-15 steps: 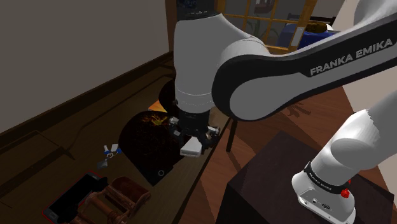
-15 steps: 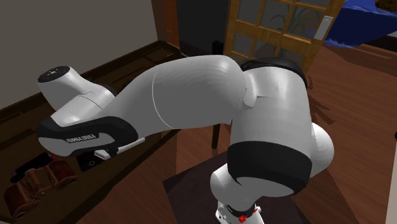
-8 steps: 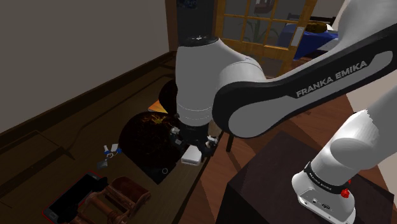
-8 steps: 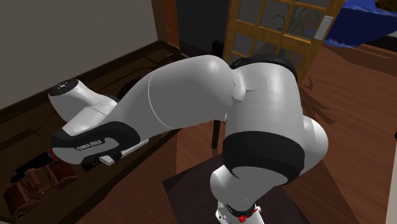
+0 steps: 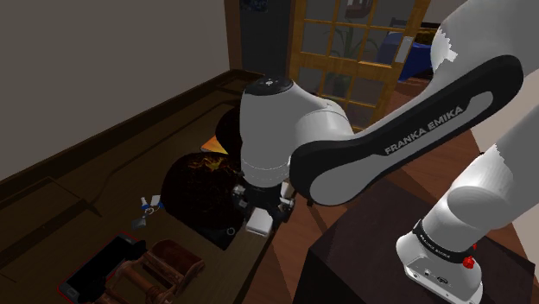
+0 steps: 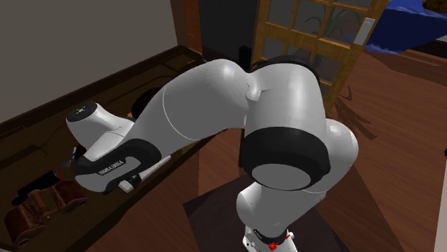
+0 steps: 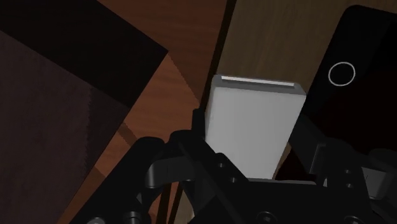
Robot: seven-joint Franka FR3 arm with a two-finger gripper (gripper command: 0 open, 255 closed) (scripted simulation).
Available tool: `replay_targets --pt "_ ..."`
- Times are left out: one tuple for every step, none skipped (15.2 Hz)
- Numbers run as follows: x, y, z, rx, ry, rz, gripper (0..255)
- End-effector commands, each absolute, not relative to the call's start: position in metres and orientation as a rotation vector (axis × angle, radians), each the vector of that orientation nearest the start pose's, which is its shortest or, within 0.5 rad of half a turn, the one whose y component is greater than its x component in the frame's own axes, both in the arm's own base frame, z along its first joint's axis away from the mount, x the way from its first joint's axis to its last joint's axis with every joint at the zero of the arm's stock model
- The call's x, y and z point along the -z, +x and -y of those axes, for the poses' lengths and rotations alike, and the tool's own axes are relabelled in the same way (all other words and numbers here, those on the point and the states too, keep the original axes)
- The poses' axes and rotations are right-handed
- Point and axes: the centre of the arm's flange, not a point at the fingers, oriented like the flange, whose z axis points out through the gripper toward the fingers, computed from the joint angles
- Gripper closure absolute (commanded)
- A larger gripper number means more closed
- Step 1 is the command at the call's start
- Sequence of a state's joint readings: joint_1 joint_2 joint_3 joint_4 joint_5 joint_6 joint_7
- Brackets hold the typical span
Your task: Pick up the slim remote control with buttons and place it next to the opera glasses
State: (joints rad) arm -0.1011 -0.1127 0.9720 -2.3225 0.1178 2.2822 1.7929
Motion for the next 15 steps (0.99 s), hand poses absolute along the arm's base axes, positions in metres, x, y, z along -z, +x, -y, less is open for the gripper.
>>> replay_targets --pt "-0.357 0.319 -0.388 0.015 -2.734 -1.492 255" --pt "-0.352 0.319 -0.388 0.015 -2.734 -1.492 255" --pt "-0.346 0.319 -0.388 0.015 -2.734 -1.492 255" --pt "-0.346 0.319 -0.388 0.015 -2.734 -1.492 255" --pt "-0.346 0.319 -0.388 0.015 -2.734 -1.492 255" --pt "-0.346 0.319 -0.388 0.015 -2.734 -1.492 255" --pt "-0.346 0.319 -0.388 0.015 -2.734 -1.492 255" --pt "-0.346 0.319 -0.388 0.015 -2.734 -1.492 255" --pt "-0.346 0.319 -0.388 0.015 -2.734 -1.492 255" --pt "-0.346 0.319 -0.388 0.015 -2.734 -1.492 255" --pt "-0.346 0.319 -0.388 0.015 -2.734 -1.492 255" --pt "-0.346 0.320 -0.388 0.015 -2.734 -1.492 0" --pt "-0.346 0.319 -0.388 0.015 -2.734 -1.492 0" --pt "-0.346 0.319 -0.388 0.015 -2.734 -1.492 0" --pt "-0.346 0.319 -0.388 0.015 -2.734 -1.492 0"
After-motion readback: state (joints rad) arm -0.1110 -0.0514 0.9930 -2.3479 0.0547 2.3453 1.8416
